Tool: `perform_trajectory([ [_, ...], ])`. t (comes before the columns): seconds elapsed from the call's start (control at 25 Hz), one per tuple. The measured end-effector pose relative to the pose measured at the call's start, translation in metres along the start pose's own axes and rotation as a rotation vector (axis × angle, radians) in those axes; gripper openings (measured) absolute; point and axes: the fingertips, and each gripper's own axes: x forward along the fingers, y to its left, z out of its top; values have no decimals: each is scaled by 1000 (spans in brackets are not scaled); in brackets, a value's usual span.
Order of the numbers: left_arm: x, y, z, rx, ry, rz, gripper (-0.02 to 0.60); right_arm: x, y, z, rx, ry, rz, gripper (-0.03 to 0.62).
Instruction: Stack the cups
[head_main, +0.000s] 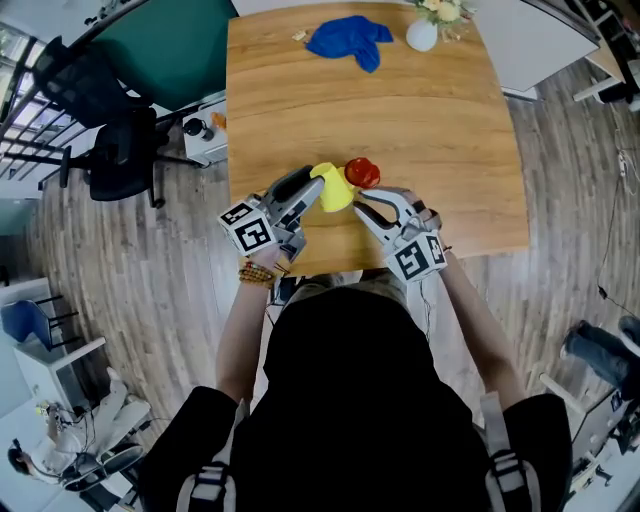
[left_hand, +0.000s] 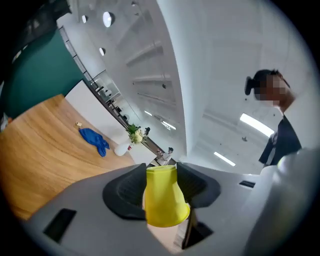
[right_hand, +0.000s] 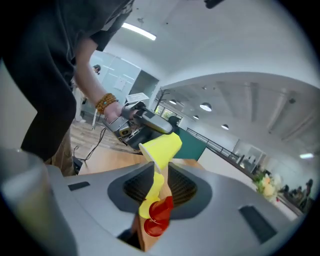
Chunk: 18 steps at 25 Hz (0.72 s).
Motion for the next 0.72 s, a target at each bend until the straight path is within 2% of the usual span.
perform_trajectory([
  [0.16, 16, 0, 6, 279, 38, 86, 209, -11, -19, -22, 171, 34, -82, 87],
  [0.28, 29, -2, 6, 498, 61, 127, 209, -17, -22, -35, 202, 58, -129, 66],
  [0.4, 42, -3, -6, 679, 102, 119, 209, -19, -17, -41, 217, 84, -144, 64],
  [0.52, 50, 2, -16, 735, 110, 100, 207, -19, -11, -44, 229, 95, -151, 64],
  [0.72, 53, 14, -23, 738, 103, 100, 206, -19, 4, -46, 243, 104, -145, 63],
])
